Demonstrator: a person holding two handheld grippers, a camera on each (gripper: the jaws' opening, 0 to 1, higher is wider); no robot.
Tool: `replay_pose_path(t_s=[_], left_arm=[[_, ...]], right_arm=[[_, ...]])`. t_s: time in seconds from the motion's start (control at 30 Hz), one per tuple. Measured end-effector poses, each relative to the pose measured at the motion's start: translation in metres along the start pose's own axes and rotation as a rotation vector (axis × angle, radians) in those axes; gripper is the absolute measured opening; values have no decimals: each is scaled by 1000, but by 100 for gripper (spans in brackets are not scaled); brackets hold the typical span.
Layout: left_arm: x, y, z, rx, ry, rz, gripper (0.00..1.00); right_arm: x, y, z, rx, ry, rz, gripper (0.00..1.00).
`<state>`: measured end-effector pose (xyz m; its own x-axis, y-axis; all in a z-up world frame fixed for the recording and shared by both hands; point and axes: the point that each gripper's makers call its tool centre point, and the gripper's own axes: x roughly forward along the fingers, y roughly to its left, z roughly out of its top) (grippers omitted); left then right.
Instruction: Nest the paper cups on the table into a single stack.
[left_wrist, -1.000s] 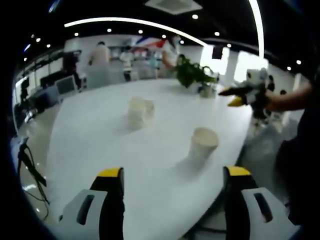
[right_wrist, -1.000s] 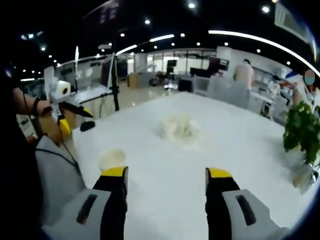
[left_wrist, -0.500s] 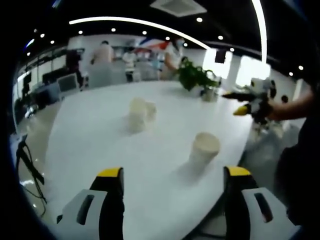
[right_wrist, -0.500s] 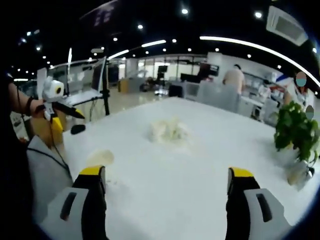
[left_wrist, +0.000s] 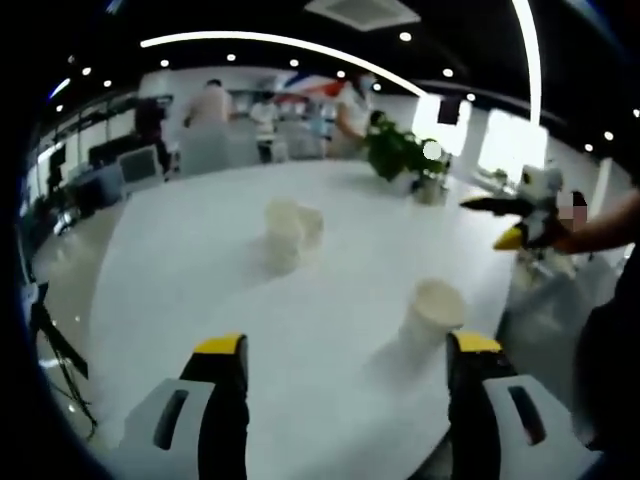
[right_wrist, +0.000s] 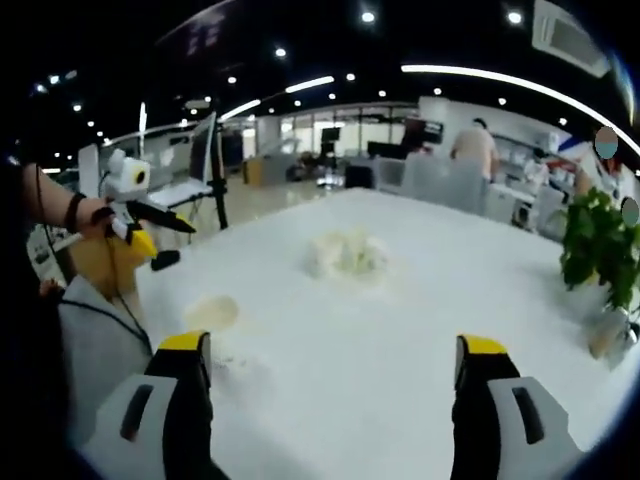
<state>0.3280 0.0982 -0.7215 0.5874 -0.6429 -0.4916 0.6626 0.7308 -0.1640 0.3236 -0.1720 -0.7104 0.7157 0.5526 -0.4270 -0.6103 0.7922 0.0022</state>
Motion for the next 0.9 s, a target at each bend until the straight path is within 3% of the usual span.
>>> replay_pose_path(t_s=[0.3,0.37,0.53,0.9], left_arm=[[36,19,31,-9,7,10,81],[44,27,32,11,35,23,80],[60,34,45,13,36,24,80],[99,38,47,10,77,15,79]], right_arm=[[-5,-1,-7,27,4,14,97],[-7,-3,-8,37,0,11,97],[-7,-5,-12,51,-3,6,94],[-7,-9,-21,99,-5,9,94]])
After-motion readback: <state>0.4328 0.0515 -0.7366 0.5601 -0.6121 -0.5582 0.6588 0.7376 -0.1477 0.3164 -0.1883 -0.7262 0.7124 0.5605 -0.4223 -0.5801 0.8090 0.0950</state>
